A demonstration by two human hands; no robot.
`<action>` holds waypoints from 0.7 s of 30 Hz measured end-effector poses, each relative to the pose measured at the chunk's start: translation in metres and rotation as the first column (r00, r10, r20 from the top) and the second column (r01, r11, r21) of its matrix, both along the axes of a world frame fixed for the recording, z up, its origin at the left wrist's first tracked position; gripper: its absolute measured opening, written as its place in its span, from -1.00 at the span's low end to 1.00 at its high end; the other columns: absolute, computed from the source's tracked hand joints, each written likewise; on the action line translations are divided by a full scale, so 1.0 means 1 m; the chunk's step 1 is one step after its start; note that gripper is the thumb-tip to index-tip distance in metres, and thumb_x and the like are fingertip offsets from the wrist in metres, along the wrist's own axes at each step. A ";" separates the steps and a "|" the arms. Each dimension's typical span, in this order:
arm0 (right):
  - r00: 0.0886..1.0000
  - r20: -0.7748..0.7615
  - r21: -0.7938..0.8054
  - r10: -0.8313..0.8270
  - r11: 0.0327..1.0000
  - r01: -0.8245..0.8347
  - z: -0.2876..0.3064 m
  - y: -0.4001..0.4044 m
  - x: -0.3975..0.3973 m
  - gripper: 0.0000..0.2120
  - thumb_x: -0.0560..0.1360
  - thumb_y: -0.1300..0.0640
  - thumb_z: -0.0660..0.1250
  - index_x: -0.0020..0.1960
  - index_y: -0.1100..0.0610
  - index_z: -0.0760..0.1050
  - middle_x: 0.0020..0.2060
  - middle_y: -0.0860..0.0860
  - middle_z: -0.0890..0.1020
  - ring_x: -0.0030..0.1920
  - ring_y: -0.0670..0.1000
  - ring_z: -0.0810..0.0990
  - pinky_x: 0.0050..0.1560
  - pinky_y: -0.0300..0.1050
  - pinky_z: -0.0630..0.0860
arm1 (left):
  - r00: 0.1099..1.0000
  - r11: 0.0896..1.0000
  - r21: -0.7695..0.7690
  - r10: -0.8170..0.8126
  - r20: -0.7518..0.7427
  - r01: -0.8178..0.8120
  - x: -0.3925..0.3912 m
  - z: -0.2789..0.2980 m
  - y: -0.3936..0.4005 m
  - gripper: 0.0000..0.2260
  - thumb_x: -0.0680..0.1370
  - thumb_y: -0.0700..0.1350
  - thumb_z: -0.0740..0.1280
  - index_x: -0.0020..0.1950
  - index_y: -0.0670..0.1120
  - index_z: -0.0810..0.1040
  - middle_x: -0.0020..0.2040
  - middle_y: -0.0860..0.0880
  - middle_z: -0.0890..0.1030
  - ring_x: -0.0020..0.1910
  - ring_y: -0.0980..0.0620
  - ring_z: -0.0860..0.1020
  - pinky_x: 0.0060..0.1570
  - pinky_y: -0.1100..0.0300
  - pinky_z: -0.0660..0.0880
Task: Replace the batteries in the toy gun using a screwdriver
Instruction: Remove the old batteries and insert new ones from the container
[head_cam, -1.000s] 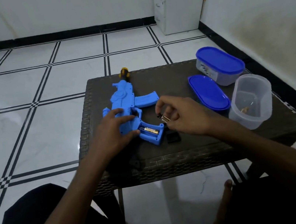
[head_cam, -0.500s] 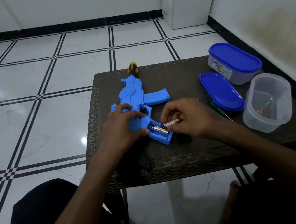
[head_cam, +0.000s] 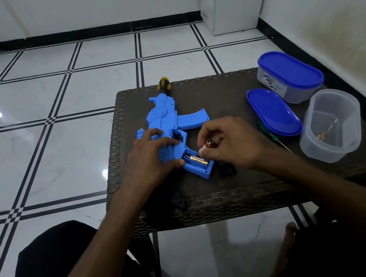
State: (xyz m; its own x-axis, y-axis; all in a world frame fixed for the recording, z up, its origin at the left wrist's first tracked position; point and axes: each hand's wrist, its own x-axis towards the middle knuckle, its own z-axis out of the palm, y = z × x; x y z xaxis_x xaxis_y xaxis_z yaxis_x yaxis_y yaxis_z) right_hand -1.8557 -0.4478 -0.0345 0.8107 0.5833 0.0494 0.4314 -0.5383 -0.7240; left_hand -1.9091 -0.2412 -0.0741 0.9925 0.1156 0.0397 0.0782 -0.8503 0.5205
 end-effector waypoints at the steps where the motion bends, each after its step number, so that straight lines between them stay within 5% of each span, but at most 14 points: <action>1: 1.000 -0.011 0.016 0.014 1.000 -0.014 -0.001 0.001 0.000 -0.86 0.38 0.22 0.54 -0.10 0.10 0.65 -0.35 -0.08 0.63 -0.46 -0.21 0.52 -0.37 -0.33 0.43 | 1.000 1.000 0.003 0.002 -0.001 -0.002 0.000 0.000 0.000 -0.54 0.34 0.15 0.52 0.22 0.19 0.56 0.39 0.07 0.34 0.37 -0.05 0.33 0.29 -0.10 0.38; 7: 0.999 0.004 0.008 0.048 0.999 -0.048 -0.011 0.005 0.001 -0.71 0.50 0.18 0.43 0.21 0.07 0.61 -0.02 0.03 0.61 -0.07 -0.06 0.61 0.02 -0.07 0.60 | 1.000 1.000 -0.005 0.010 -0.010 -0.010 0.000 0.000 -0.001 -0.54 0.34 0.14 0.52 0.22 0.20 0.55 0.39 0.07 0.33 0.38 -0.05 0.31 0.30 -0.10 0.36; 10: 0.997 0.071 -0.058 0.033 0.998 -0.029 -0.009 0.007 -0.001 -0.56 0.52 0.21 0.39 0.36 -0.01 0.42 -0.02 -0.07 0.56 -0.07 -0.12 0.57 -0.01 -0.15 0.55 | 1.000 1.000 -0.006 0.009 -0.015 -0.009 0.001 -0.001 0.000 -0.54 0.34 0.15 0.51 0.22 0.20 0.55 0.40 0.08 0.33 0.38 -0.04 0.31 0.30 -0.13 0.37; 15: 0.982 0.168 -0.147 0.091 0.987 -0.066 0.007 0.010 -0.002 -0.62 0.44 0.19 0.48 0.12 -0.01 0.37 -0.22 -0.06 0.60 -0.26 -0.14 0.60 -0.21 -0.21 0.56 | 1.000 1.000 -0.018 -0.014 -0.012 0.014 0.001 0.000 0.003 -0.52 0.34 0.13 0.53 0.23 0.18 0.56 0.41 0.05 0.32 0.40 -0.05 0.29 0.32 -0.11 0.35; 21: 0.961 0.149 -0.341 0.233 0.924 -0.171 0.003 0.019 0.000 -0.85 0.46 0.13 0.46 0.03 0.02 0.64 -0.17 -0.10 0.67 -0.16 -0.15 0.62 -0.08 -0.20 0.55 | 0.997 0.999 -0.022 -0.050 -0.059 0.049 0.002 0.002 0.008 -0.52 0.36 0.07 0.53 0.27 0.20 0.54 0.43 0.04 0.29 0.41 -0.07 0.27 0.33 -0.11 0.34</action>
